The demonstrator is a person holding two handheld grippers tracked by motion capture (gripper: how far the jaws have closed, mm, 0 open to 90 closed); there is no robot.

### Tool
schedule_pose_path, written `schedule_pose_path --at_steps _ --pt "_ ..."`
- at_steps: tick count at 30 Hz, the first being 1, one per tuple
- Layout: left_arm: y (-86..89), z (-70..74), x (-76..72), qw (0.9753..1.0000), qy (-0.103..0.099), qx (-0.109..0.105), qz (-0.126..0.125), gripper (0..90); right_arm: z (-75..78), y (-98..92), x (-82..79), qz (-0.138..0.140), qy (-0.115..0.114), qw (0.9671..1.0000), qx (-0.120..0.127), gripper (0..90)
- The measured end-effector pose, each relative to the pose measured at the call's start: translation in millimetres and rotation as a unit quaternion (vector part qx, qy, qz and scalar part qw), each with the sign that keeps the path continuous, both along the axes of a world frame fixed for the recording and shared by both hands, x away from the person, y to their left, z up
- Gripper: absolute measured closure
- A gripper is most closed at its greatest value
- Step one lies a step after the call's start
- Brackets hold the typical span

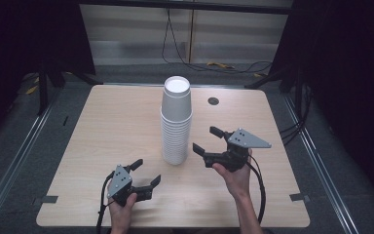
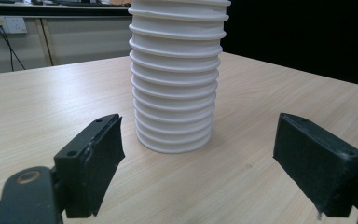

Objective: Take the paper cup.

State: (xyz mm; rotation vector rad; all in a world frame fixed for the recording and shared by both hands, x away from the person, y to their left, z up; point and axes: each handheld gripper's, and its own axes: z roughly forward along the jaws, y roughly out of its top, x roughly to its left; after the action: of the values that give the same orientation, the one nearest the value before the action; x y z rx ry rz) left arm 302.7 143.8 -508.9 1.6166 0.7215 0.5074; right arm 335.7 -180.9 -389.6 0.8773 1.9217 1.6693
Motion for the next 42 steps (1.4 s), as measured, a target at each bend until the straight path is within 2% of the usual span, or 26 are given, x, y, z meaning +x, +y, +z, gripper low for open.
schedule_pose_path --at_steps 2,9,12,14,15,19,21,26,35,37,42 --pt "0.2 0.0 0.0 1.0000 0.000 0.001 0.000 15.7 5.8 1.9 3.5 0.008 -0.003 1.0000 0.000 14.7" --pt "0.2 0.0 0.0 1.0000 0.000 0.001 0.000 15.7 28.4 10.0 13.3 0.021 -0.007 0.9995 -0.021 14.0" --pt "0.4 0.1 0.3 1.0000 -0.001 0.002 0.002 15.7 37.3 11.8 17.4 0.023 -0.010 0.9994 -0.023 14.0" --pt "-0.8 0.0 0.2 1.0000 0.005 -0.005 0.004 15.7 43.1 12.0 20.1 0.024 -0.013 0.9994 -0.019 14.2" --pt "-0.2 0.3 0.7 1.0000 0.002 0.002 0.004 15.7 46.1 11.9 22.0 0.026 -0.016 0.9994 -0.017 14.2" --pt "-0.6 0.2 0.4 1.0000 0.003 0.000 0.002 15.7 58.3 12.6 29.8 0.053 -0.005 0.9985 -0.015 14.3" --pt "-0.7 0.1 0.3 1.0000 0.004 -0.001 0.003 15.7 63.1 14.7 32.4 0.054 -0.008 0.9983 -0.020 14.3" --pt "-0.6 0.1 0.2 1.0000 0.003 -0.001 0.002 15.7 71.0 20.5 38.3 0.077 0.004 0.9967 -0.023 15.0" --pt "-0.6 0.2 0.7 1.0000 0.002 0.002 0.000 15.8 93.6 28.5 51.1 0.088 0.001 0.9951 -0.046 15.1" --pt "-0.7 0.2 0.7 1.0000 0.003 0.001 0.000 15.7 98.1 29.6 54.5 0.095 0.006 0.9940 -0.055 15.0" --pt "-0.5 0.0 0.2 1.0000 0.002 -0.002 0.001 15.7 105.9 33.3 62.0 0.101 0.012 0.9930 -0.060 14.3"
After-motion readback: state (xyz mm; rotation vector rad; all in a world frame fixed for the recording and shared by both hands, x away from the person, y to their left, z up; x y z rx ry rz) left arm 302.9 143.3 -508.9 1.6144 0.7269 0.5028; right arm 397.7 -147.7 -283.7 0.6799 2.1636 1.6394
